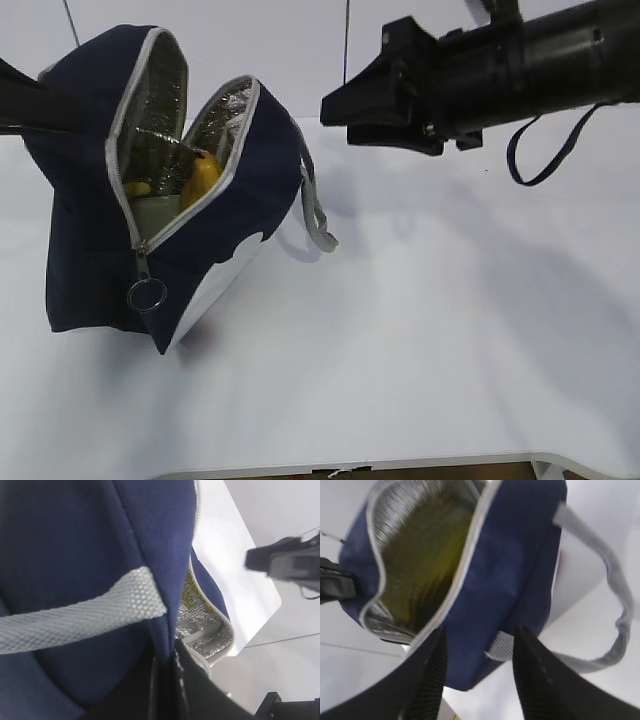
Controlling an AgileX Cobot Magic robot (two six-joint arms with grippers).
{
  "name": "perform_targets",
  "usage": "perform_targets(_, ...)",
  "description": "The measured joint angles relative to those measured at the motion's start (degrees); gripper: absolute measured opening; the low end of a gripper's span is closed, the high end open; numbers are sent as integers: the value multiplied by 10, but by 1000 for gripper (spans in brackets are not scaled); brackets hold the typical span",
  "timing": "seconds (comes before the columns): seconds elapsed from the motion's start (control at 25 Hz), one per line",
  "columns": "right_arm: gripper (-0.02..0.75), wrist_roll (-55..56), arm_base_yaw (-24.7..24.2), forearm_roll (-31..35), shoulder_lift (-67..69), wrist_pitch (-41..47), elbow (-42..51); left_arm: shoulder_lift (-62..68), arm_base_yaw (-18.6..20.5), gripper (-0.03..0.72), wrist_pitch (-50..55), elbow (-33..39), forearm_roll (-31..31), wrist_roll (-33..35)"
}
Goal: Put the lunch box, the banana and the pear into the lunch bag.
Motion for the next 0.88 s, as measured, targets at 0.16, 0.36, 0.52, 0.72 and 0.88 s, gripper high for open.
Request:
perform_targets(0.16, 368, 8, 0, 1, 49, 14, -9, 0, 0, -15, 0, 0, 0, 0)
perform_targets(0.36, 368, 8, -1, 16, 82, 20, -32, 0, 0, -15, 0, 0, 0, 1)
perform_targets(0.52, 368, -19, -1, 48, 98, 20, -62, 0, 0, -15, 0, 0, 0, 2)
perform_targets(0.72, 368, -37, -1, 67, 129, 20, -96, 0, 0, -15, 0, 0, 0, 3)
perform_targets(0.88, 368, -48, -1, 69, 151, 23, -117, 0, 0, -15, 0, 0, 0, 3)
